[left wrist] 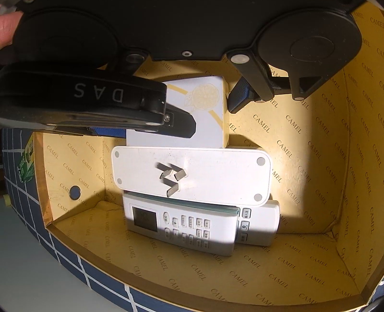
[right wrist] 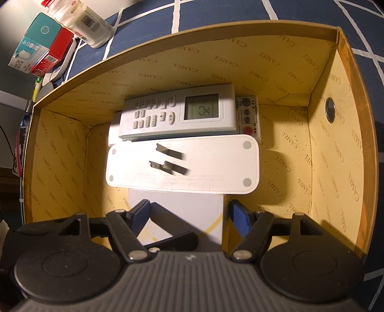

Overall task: Organize objects
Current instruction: 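Lower the small white box into the cardboard box beside the plug plate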

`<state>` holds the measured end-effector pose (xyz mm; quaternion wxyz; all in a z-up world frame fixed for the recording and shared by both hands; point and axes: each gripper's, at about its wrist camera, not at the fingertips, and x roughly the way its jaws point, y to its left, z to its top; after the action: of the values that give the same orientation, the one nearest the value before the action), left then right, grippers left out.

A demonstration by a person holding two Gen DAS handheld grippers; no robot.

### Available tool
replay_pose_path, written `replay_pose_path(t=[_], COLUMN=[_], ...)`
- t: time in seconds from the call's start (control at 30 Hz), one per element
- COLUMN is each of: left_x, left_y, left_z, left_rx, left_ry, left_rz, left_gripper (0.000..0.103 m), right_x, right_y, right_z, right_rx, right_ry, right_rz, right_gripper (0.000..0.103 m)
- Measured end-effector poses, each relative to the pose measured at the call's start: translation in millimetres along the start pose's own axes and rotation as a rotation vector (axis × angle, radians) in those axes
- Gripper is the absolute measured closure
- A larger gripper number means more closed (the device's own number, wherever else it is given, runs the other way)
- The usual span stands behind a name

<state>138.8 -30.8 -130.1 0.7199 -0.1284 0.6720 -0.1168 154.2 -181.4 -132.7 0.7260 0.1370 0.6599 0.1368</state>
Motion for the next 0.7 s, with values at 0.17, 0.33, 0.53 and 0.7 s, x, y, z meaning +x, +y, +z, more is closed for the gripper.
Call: replay_pose_path(t=[0.17, 0.33, 0.53, 0.7], left_x=[0.1, -4.1, -16.9, -34.3], left_y=[-0.1, -0.7, -3.8, -9.4], left_z=[1.1, 0.1, -5.2, -15.0], left_rx=[-0.005, -0.011, -0.017, -0.018], left_ry=[0.000, -0.005, -0.028, -0.062], left_rz=[0.006, 0.014, 0.035, 0.054], left_gripper=[0.030, 0.029, 0.028, 0.028], right_x=[-0.3, -3.2, -14.1, -30.7], right_y=[1.1, 1.9, 5.7, 10.1], right_z=[1.3, 2.8, 0.9, -5.5], right_rx=[-0.003, -0.009, -0.022, -0.041], right_ry=[0.004, 0.002, -0.019, -0.053], right_rz=[0.000, -0.004, -0.002, -0.002], right_gripper=[0.031, 0.031, 0.031, 0.031])
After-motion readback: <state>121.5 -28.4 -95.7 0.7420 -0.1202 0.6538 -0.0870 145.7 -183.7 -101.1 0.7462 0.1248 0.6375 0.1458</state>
